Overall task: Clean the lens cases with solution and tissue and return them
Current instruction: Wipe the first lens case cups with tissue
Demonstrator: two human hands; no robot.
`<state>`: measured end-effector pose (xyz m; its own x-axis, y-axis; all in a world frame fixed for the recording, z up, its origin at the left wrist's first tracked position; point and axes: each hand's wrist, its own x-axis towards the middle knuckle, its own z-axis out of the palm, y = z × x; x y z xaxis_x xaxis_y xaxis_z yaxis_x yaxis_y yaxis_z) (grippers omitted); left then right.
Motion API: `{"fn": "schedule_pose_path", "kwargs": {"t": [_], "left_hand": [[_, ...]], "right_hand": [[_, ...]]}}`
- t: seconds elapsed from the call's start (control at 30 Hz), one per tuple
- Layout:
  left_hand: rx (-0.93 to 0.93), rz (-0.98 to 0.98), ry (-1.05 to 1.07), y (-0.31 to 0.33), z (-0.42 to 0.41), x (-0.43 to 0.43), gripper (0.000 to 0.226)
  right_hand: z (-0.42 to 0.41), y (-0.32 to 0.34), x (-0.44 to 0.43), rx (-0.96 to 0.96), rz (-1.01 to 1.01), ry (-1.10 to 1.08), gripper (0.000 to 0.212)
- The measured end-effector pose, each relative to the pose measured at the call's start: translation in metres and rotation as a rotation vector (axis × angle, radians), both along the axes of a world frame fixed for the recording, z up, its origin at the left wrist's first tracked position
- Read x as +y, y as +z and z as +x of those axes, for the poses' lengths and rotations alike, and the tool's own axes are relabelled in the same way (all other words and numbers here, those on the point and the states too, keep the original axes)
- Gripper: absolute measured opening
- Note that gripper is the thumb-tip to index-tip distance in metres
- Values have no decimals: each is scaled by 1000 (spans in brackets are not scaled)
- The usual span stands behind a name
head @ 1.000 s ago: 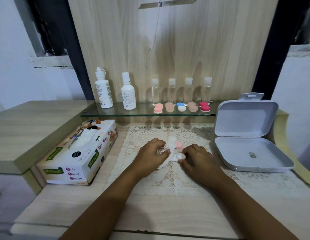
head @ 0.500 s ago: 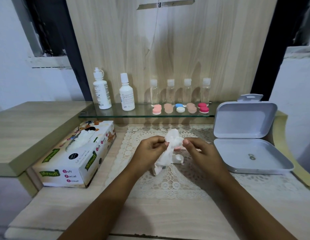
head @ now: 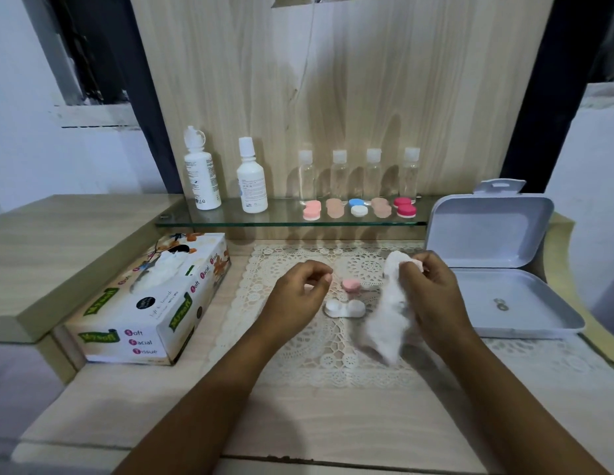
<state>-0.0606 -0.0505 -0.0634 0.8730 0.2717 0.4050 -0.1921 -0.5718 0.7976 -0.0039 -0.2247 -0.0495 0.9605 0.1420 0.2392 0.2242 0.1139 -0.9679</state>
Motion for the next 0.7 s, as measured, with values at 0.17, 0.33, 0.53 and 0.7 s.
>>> {"fn": "schedule_pose_path", "kwargs": {"t": [0.17, 0.33, 0.53, 0.7], "left_hand": [[241, 388, -11, -11, 1, 6, 40], [280, 542, 1, -13, 1, 4, 29], [265, 525, 10, -15, 2, 3, 27], [277, 518, 5, -16, 3, 3, 28]], "right_hand": [[5, -13, 1, -404, -561, -72, 6], [8, -24, 9, -680, -804, -37, 6], [6, -28, 12, -646, -925, 136, 16], [5, -27, 10, -627, -1084, 133, 28]]}}
